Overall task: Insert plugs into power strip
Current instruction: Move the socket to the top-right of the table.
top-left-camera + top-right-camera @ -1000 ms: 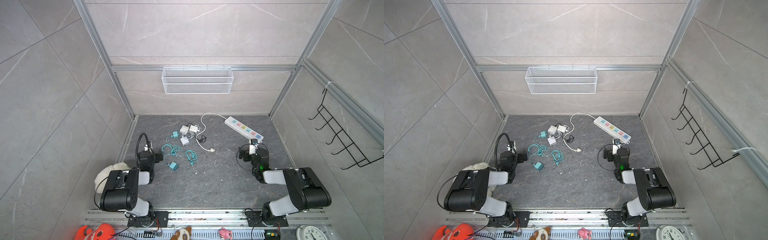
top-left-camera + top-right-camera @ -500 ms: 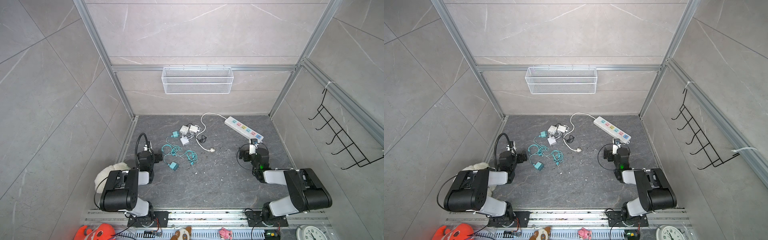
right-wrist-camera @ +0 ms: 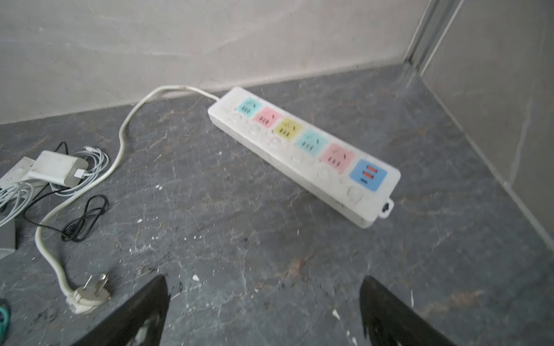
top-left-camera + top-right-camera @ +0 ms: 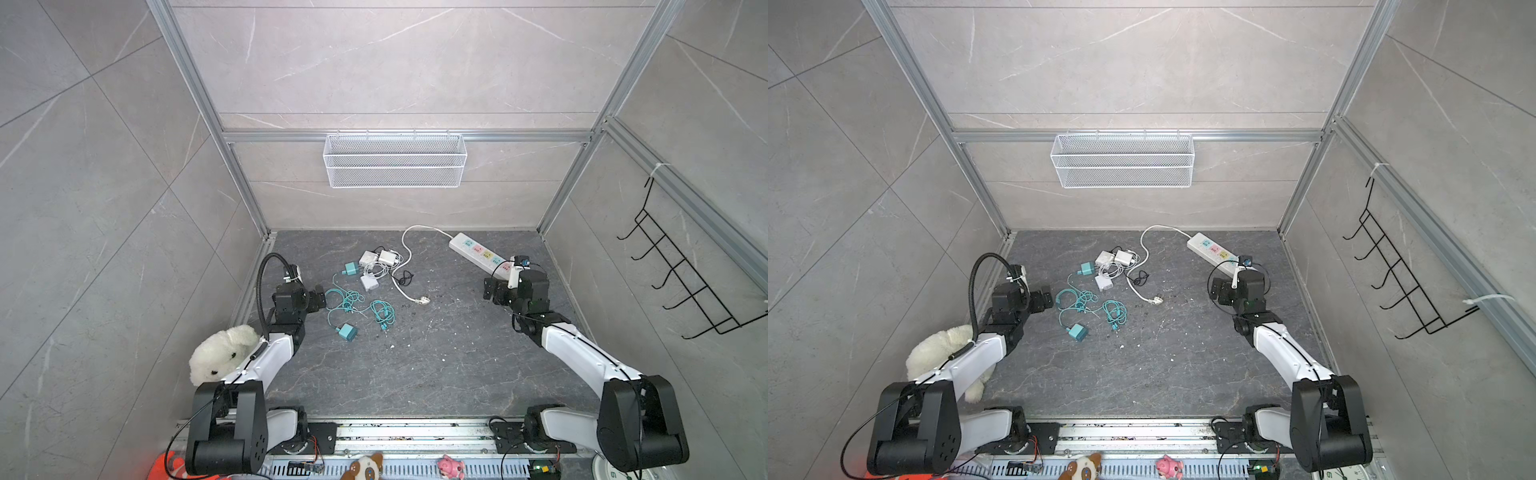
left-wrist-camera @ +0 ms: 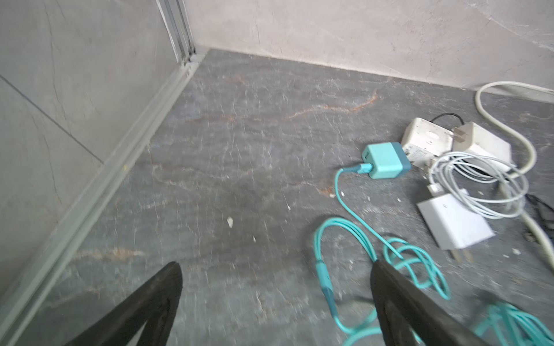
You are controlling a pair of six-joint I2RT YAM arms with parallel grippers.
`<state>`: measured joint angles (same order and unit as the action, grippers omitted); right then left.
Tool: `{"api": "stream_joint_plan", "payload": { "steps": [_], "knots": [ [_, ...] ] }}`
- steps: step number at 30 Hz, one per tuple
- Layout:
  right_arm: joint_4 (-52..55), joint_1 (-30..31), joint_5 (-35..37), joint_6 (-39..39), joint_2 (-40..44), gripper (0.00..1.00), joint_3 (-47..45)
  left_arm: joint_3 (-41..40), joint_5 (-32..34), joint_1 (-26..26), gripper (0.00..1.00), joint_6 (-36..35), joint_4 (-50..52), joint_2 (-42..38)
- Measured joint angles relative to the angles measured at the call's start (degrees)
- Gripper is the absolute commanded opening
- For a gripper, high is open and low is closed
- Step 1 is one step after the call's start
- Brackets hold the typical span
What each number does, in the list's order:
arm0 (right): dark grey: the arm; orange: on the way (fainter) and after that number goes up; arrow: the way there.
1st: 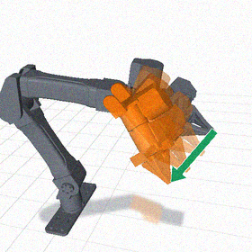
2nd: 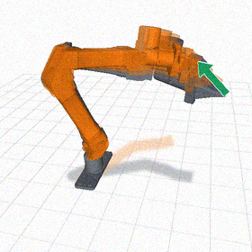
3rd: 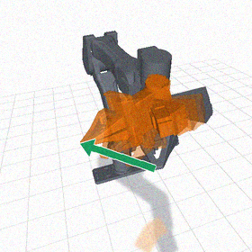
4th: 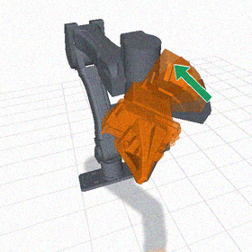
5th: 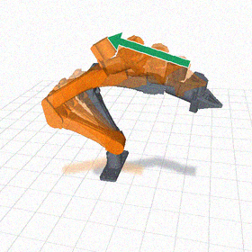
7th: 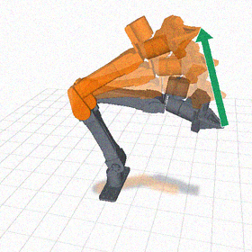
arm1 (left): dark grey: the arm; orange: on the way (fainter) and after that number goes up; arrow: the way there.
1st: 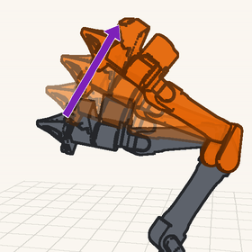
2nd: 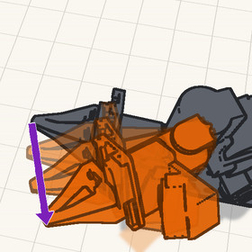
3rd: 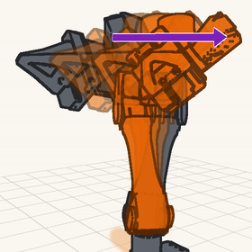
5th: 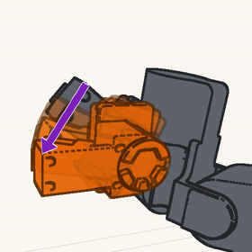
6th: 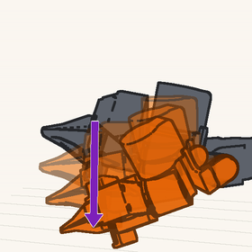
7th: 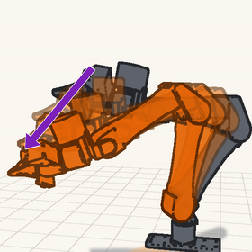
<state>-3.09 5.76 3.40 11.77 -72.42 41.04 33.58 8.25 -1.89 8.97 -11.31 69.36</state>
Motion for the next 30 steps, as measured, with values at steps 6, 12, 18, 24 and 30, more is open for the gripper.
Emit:
{"api": "stream_joint_plan", "payload": {
  "steps": [6, 12, 18, 24, 30],
  "knots": [
    [12.6, 3.1, -0.2, 5.0, 0.0, 0.99, 4.0, 8.5, -0.8, -4.4, 1.00, 5.6, 14.2, -1.6],
    [23.7, 10.4, 3.9, 7.8, -0.6, 0.99, 7.9, 20.3, -0.5, -14.7, 1.00, 6.9, 24.9, 8.3],
    [29.6, 15.7, 8.9, 10.5, -1.1, 0.99, 11.1, 30.0, -0.9, -23.2, 1.00, 6.9, 31.0, 21.2],
    [32.8, 15.8, 13.1, 14.2, -2.4, 0.99, 13.2, 38.1, -1.3, -25.3, 1.00, 6.9, 34.2, 28.7],
    [32.9, 15.8, 12.7, 15.5, -8.2, 0.99, 17.0, 44.7, -1.2, -25.6, 1.00, 6.9, 35.4, 33.2]
  ]
}}
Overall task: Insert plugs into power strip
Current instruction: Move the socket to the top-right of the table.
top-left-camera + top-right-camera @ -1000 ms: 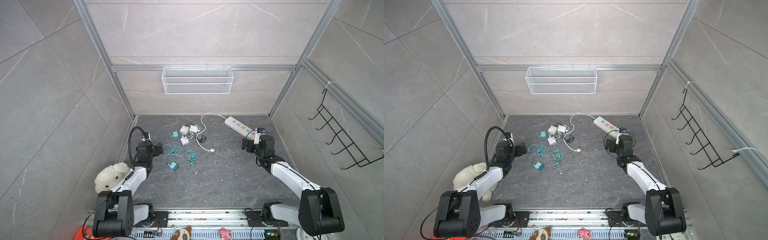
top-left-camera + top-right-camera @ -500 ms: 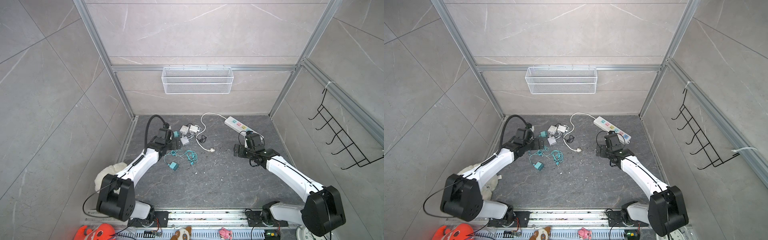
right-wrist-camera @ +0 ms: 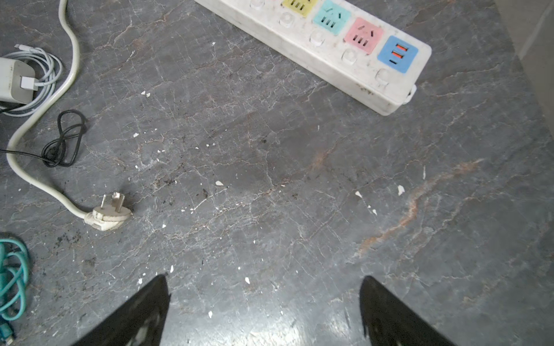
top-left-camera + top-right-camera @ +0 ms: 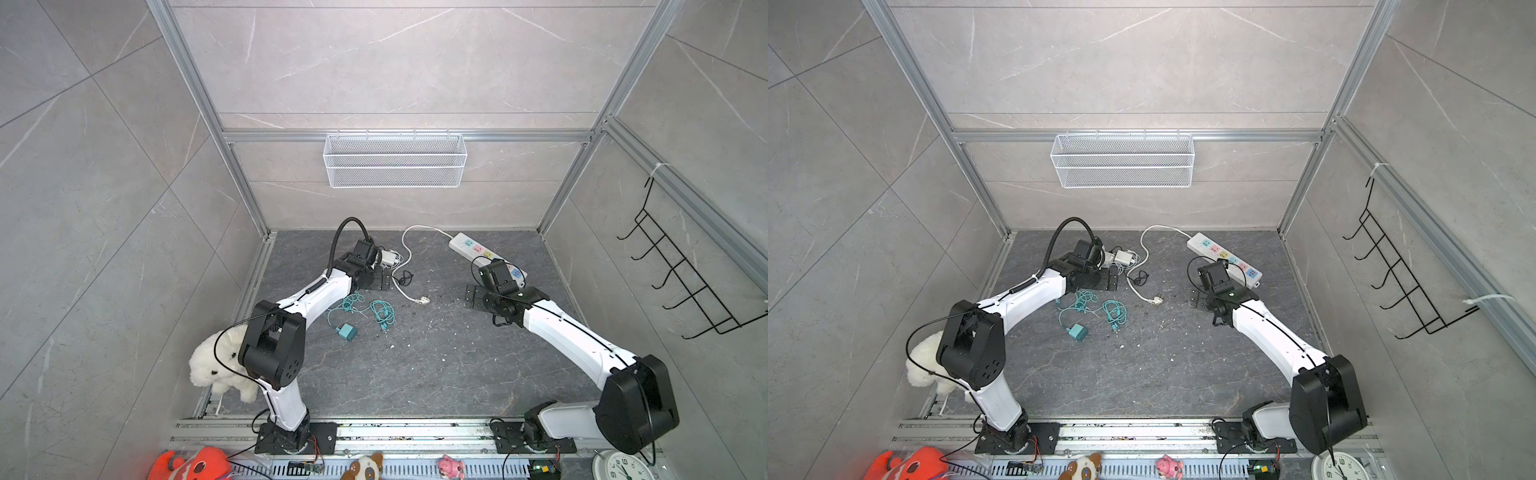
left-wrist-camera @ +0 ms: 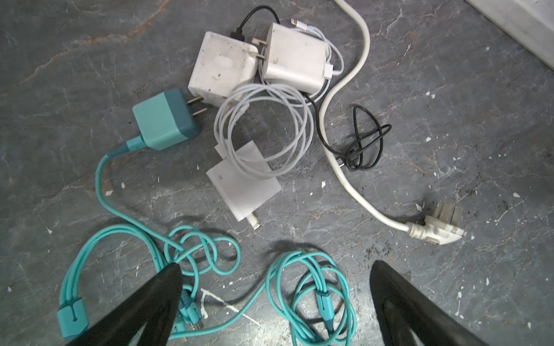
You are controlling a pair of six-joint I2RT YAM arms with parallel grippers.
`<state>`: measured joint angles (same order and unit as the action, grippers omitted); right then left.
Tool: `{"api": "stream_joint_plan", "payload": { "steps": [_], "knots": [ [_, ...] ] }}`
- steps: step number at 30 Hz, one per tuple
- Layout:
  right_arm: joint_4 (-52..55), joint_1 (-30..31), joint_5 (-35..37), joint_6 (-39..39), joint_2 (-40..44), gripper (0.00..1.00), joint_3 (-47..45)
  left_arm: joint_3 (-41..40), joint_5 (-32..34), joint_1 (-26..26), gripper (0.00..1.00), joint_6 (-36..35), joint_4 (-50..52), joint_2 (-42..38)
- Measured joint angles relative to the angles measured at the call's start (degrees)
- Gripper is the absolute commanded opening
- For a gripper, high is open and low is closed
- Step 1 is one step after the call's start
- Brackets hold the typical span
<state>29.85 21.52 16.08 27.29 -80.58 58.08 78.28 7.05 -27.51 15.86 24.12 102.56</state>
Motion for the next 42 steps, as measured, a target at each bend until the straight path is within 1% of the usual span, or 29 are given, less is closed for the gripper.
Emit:
{"api": "stream_joint_plan", "payload": {
  "steps": [6, 11, 15, 18, 22, 33, 39, 42],
  "knots": [
    [0.0, 0.0, -2.4, 0.2, -7.9, 0.99, 7.0, 2.7, 0.3, 0.0, 1.00, 0.0, 0.3, 3.8],
    [0.6, -0.7, -6.0, -0.3, -15.1, 0.99, 15.4, 4.6, 0.4, 0.0, 1.00, 0.0, 2.1, 5.2],
    [1.6, -4.2, -9.8, -0.5, -21.5, 0.99, 22.3, 5.4, 1.1, 0.0, 1.00, 0.0, 3.1, 5.4],
    [2.7, -7.9, -11.0, -0.5, -25.0, 0.99, 25.5, 5.3, 1.6, 0.3, 1.00, 0.2, 4.1, 5.2],
    [5.2, -11.6, -11.0, -0.5, -29.7, 0.99, 31.9, 3.1, 1.7, 1.2, 1.00, 0.7, 4.4, 3.1],
    [10.6, -17.0, -11.3, -0.5, -46.5, 0.99, 55.3, -4.0, 1.9, 4.2, 1.00, 1.9, 6.2, -6.0],
    [12.4, -17.7, -11.2, -0.8, -52.4, 0.99, 61.5, -6.4, 1.9, 5.7, 1.00, 2.3, 6.7, -7.8],
    [12.4, -17.5, -11.2, -0.2, -53.8, 0.99, 62.2, -7.5, 1.9, 6.1, 1.00, 2.4, 6.8, -8.3]
  ]
}}
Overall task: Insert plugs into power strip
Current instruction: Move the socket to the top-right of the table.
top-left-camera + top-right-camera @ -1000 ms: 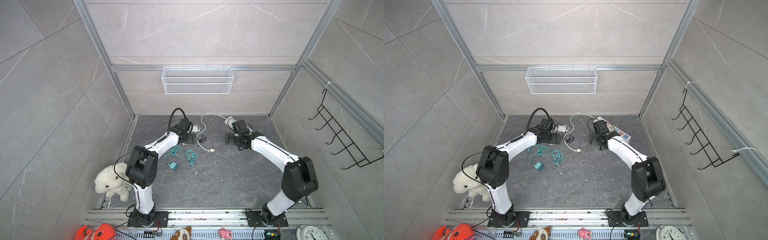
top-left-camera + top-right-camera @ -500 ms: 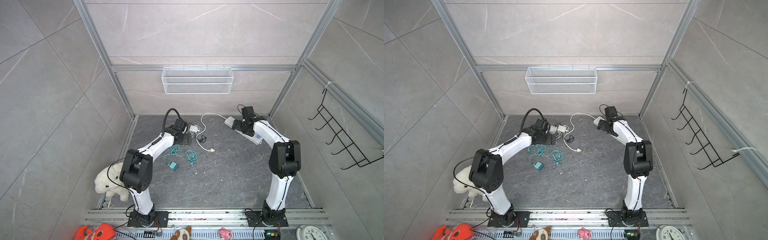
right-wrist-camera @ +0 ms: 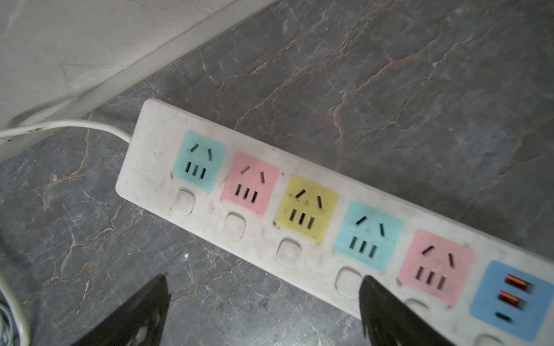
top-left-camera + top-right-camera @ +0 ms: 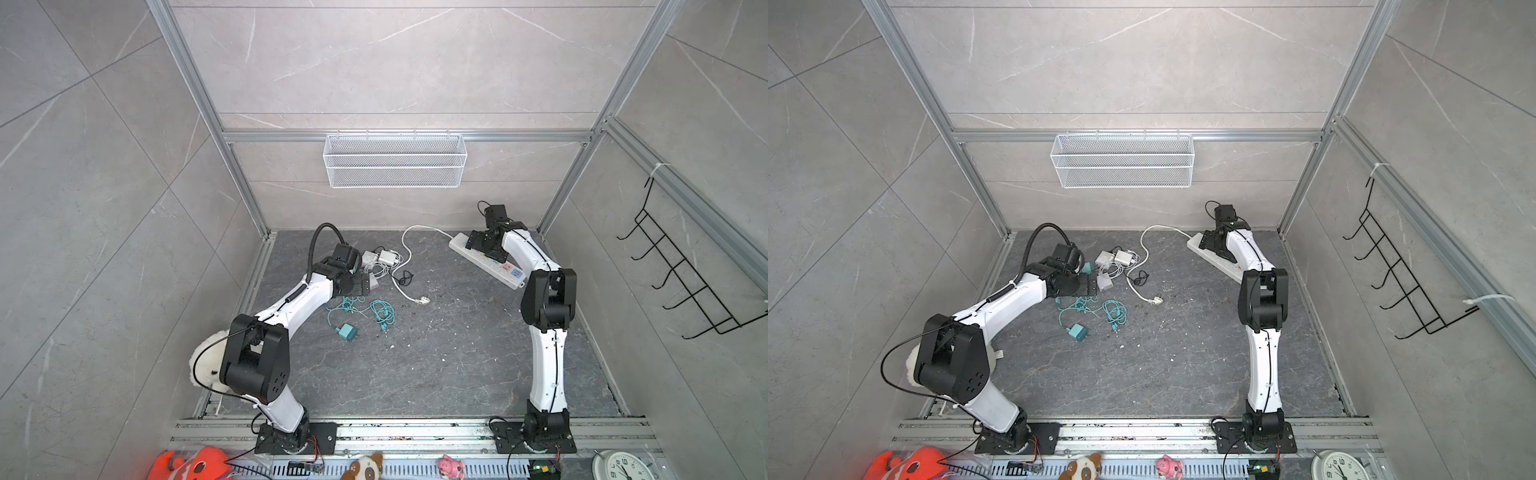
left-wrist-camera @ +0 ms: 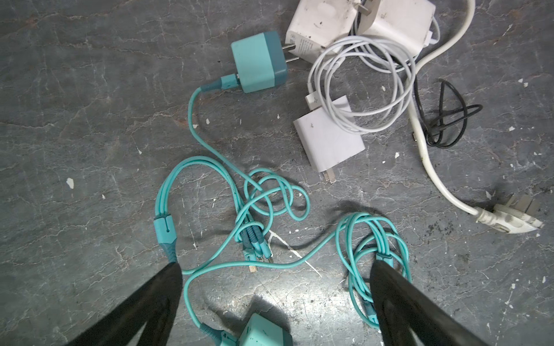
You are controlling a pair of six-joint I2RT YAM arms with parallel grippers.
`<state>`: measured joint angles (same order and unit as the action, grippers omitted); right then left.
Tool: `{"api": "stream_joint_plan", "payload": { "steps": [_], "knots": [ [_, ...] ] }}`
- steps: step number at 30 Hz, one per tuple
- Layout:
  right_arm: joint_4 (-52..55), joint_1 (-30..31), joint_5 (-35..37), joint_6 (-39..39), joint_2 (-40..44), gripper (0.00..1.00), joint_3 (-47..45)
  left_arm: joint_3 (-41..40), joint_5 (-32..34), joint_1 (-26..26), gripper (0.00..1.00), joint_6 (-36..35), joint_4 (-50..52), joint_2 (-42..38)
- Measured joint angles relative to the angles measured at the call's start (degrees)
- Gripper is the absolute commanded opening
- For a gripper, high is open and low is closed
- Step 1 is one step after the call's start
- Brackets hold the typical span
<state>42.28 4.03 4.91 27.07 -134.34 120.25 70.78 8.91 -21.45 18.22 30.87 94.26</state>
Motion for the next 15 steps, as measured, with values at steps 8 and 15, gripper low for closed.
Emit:
{"api": "stream_joint_plan", "payload": {
  "steps": [8, 15],
  "knots": [
    [-6.6, 0.1, 2.7, 2.2, -0.3, 0.99, -2.0, -1.1, 0.0, 0.4, 1.00, 0.0, 0.2, -0.9],
    [-15.8, 0.1, 5.8, 6.8, -0.3, 0.99, -8.3, -1.7, -0.1, 0.5, 1.00, 0.0, 0.1, -2.2]
  ]
}}
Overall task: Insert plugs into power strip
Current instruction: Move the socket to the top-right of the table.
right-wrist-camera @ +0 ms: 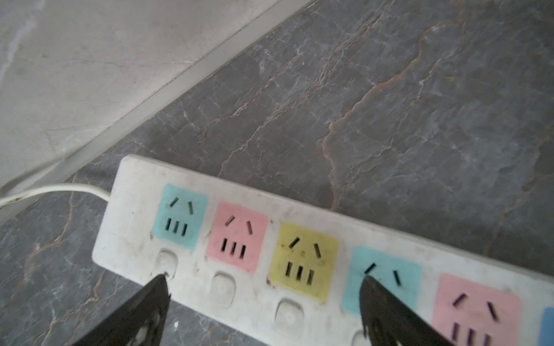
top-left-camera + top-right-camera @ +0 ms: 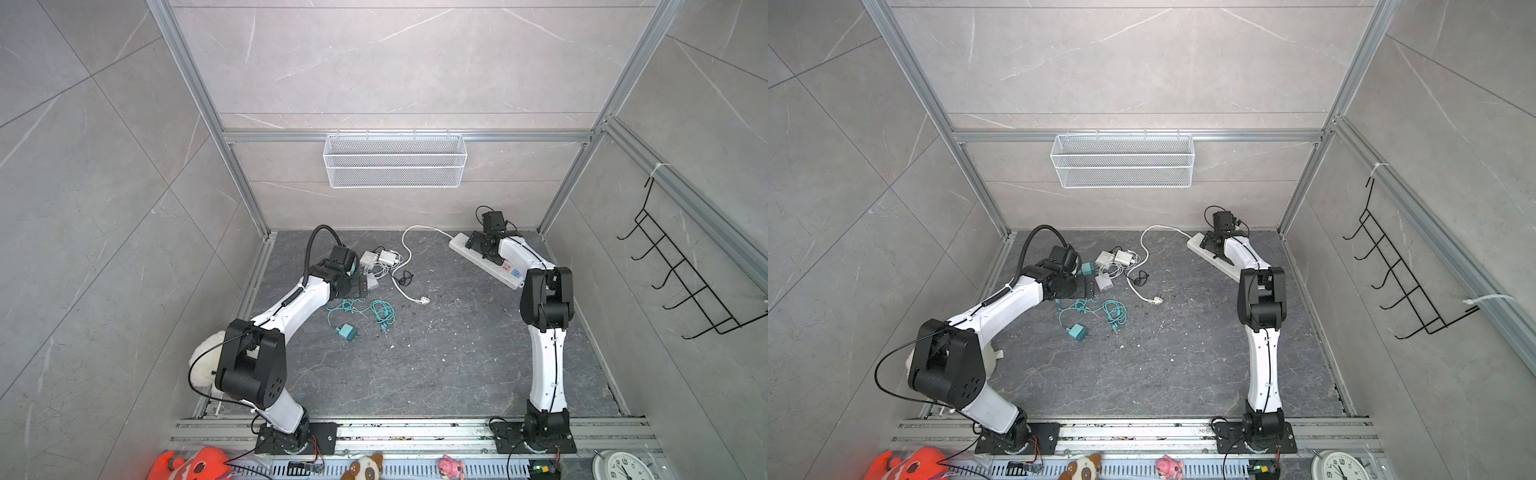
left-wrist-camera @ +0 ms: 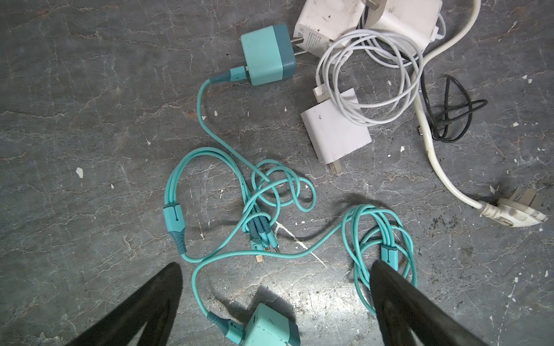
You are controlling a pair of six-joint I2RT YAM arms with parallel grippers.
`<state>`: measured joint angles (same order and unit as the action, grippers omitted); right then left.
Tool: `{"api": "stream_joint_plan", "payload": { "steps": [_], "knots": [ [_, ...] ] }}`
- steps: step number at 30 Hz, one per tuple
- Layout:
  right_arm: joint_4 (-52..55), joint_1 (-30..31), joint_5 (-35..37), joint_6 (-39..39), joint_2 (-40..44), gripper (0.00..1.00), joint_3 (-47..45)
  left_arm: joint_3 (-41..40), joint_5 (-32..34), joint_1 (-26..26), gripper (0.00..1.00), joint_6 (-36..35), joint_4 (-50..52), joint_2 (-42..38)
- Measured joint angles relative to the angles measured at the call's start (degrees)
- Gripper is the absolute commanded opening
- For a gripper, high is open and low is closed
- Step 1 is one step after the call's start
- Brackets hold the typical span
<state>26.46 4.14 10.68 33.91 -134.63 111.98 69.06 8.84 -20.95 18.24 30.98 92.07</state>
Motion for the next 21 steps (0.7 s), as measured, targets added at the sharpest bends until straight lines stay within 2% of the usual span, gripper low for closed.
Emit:
{"api": "stream_joint_plan", "payload": {
  "steps": [12, 17, 21],
  "knots": [
    [-12.6, 0.0, 6.5, 5.2, 0.6, 0.99, -6.3, -3.0, -0.5, 0.0, 1.00, 0.8, -0.2, -1.9],
    [-13.0, -0.1, 7.8, 9.1, 0.7, 0.99, -6.1, -3.4, -1.7, 0.0, 1.00, 1.7, -0.3, -2.1],
    [-10.5, -0.3, 7.8, 13.3, -1.3, 0.99, -2.2, -3.5, -2.1, 0.0, 1.00, 2.5, -0.5, -2.3]
  ]
}}
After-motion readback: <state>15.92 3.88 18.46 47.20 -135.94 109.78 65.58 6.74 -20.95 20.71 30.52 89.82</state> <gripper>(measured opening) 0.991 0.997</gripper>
